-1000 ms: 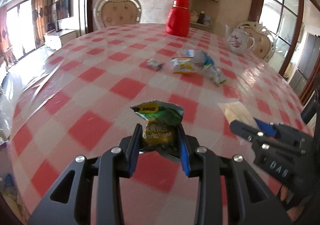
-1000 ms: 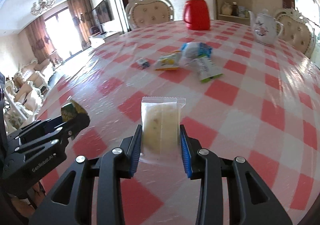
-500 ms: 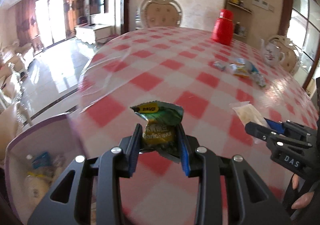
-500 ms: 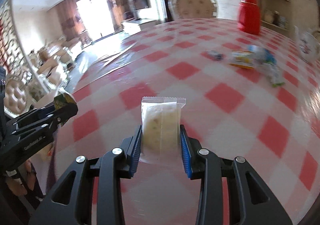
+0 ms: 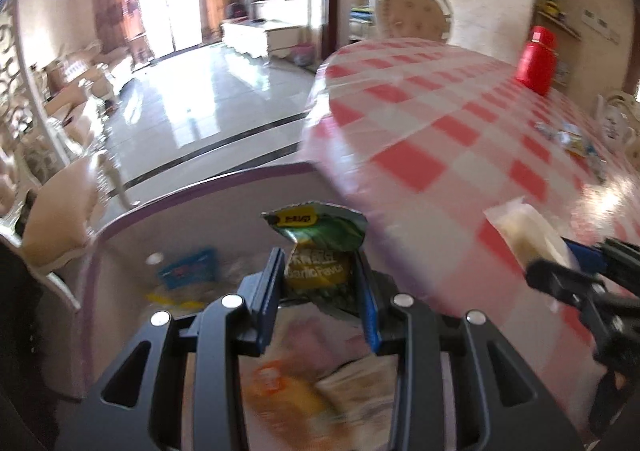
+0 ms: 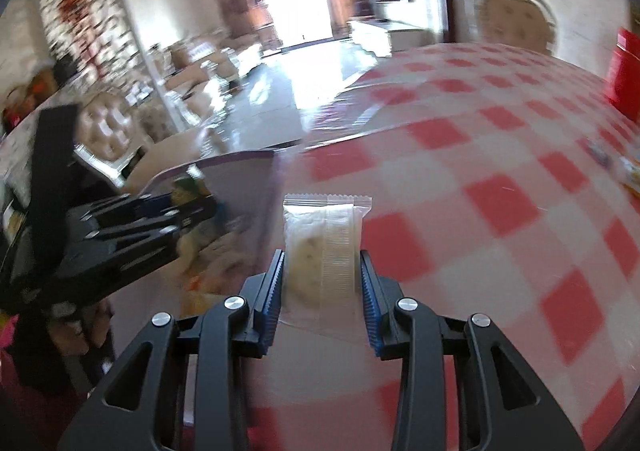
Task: Organize snacks
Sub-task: 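Carry the white pastry bag and green bag over the lavender box with both grippers, then open both grippers to drop the two snacks into the box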
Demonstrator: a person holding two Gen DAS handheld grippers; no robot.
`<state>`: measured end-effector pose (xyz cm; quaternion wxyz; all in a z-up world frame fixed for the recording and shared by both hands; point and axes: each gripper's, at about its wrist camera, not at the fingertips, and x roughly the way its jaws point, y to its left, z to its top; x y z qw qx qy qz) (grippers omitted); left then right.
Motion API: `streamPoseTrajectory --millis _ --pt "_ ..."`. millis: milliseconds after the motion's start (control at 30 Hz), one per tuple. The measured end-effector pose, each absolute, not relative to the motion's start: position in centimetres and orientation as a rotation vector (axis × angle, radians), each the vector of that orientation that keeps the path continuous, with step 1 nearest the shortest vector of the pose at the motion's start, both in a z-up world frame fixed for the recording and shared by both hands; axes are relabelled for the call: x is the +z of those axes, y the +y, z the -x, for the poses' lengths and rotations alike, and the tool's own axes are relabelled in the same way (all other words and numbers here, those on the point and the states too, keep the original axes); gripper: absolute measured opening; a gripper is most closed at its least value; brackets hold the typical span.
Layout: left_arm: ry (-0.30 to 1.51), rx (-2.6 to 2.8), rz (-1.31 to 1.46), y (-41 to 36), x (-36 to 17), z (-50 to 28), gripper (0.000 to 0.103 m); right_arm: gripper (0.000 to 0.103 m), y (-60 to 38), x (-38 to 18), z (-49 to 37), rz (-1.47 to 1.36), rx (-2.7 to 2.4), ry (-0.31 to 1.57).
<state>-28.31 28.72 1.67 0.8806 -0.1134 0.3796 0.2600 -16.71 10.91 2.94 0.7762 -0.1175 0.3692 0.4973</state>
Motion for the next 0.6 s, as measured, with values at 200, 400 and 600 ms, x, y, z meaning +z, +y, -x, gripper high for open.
streamPoseTrajectory --millis 200,400,600 --pt "0.818 0.631 0.251 31.5 0.9 30.0 0.035 0.035 14.0 2.7 21.1 0.376 1.205 0.781" --pt "0.866 0.771 0.240 33.7 -0.1 30.5 0.066 0.042 15.5 2.3 25.5 0.522 1.349 0.738" --pt "0.862 0.875 0.198 33.4 0.5 30.2 0.096 0.082 14.4 3.5 25.6 0.482 1.351 0.697"
